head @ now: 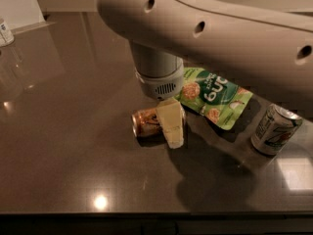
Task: Knock orange can over
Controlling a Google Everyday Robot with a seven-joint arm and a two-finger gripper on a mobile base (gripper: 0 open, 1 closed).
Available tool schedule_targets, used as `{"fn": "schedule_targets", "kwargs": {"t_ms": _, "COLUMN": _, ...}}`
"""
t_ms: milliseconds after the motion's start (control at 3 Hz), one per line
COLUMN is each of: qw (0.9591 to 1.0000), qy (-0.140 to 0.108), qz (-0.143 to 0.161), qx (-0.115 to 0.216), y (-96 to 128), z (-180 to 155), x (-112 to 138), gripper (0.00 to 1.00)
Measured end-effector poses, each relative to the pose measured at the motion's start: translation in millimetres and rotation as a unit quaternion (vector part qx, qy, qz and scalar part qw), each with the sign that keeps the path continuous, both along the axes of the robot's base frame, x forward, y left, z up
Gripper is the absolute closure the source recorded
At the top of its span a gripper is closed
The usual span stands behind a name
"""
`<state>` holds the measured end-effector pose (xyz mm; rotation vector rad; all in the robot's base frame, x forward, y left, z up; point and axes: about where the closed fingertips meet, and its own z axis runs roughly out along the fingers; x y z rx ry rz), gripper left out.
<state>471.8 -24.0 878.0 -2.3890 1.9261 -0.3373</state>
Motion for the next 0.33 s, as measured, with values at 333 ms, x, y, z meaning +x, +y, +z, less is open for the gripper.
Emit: {"fn": "schedule_targets", "kwargs": {"t_ms": 333, "qw": 1.0, "qy": 0.0, "qz": 0.0, "qx": 0.0, "y": 0.0, "z": 0.0, "x": 0.0, "gripper": 0.0}}
